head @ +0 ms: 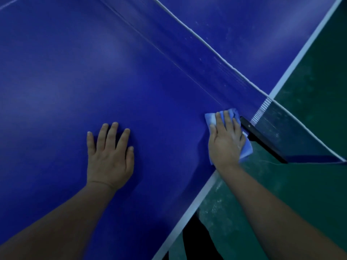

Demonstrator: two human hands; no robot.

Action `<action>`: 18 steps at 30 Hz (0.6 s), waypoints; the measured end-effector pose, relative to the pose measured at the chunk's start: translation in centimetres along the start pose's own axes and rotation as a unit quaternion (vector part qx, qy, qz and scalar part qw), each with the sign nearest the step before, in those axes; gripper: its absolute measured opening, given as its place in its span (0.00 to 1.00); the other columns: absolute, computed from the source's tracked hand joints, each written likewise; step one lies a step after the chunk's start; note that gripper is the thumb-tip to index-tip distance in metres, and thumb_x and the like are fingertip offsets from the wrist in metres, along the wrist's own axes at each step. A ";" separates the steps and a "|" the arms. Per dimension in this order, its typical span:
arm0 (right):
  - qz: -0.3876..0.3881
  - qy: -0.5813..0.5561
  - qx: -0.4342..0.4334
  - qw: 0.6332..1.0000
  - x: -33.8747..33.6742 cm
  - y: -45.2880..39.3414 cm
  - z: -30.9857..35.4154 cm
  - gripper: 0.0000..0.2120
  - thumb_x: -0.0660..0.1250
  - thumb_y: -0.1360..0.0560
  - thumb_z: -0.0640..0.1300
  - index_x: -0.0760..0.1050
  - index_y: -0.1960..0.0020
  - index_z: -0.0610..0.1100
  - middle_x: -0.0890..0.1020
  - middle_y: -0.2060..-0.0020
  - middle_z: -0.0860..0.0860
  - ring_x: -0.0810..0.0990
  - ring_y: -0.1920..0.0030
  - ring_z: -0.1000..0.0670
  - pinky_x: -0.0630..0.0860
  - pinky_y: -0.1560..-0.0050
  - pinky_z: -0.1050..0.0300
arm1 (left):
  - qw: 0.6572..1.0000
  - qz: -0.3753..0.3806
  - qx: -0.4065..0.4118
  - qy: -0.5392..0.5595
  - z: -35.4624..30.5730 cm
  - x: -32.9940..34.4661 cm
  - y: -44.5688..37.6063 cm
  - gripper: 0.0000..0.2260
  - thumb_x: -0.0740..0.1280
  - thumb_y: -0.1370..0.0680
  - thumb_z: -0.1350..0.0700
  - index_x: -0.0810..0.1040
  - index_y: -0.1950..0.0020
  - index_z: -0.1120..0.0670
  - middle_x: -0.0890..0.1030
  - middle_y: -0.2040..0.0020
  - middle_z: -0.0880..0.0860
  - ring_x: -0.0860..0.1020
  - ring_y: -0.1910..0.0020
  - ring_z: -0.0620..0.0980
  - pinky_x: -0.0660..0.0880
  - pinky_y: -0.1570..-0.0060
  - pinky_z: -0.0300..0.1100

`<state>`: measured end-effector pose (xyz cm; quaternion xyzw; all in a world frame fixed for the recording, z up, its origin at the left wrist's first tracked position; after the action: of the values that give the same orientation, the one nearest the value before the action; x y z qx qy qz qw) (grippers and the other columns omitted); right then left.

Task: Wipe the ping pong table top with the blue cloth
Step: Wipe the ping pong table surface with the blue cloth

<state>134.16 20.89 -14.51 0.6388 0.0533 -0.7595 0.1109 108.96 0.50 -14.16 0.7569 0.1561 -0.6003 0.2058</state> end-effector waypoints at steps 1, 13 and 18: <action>-0.006 -0.008 -0.002 1.000 -0.4 0.6 -0.8 0.21 0.56 0.16 0.52 0.68 0.24 0.51 0.67 0.24 0.52 0.63 0.25 0.43 0.63 0.32 0.36 | 1.000 -0.007 0.012 0.001 -0.4 -0.2 0.2 0.26 0.50 0.19 0.46 0.68 0.25 0.57 0.65 0.24 0.60 0.58 0.22 0.60 0.44 0.24 0.63; -0.058 -0.155 0.109 0.980 -5.3 6.8 -12.7 0.21 0.54 0.15 0.57 0.72 0.28 0.48 0.75 0.33 0.48 0.72 0.35 0.45 0.66 0.35 0.56 | 0.994 -0.005 0.093 0.053 -8.6 1.3 3.5 0.25 0.53 0.20 0.47 0.71 0.28 0.58 0.67 0.25 0.59 0.60 0.23 0.59 0.46 0.24 0.63; -0.056 -0.058 -0.074 0.994 -3.8 0.6 -0.9 0.18 0.60 0.16 0.48 0.73 0.28 0.47 0.74 0.29 0.49 0.71 0.36 0.44 0.70 0.38 0.51 | 0.995 -0.002 0.095 0.041 -8.5 1.9 3.4 0.25 0.52 0.20 0.47 0.68 0.27 0.57 0.64 0.24 0.59 0.57 0.22 0.58 0.43 0.24 0.63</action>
<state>135.73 20.92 -10.89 0.5800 0.1381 -0.7941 0.1183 118.19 1.77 -13.94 0.7968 0.1078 -0.5813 0.1249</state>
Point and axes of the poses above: each hand's wrist, its own y-axis away from the middle knuckle, its own x-axis out of the palm, z = x × y, the point moved 9 cm from there along -y, towards the middle knuckle
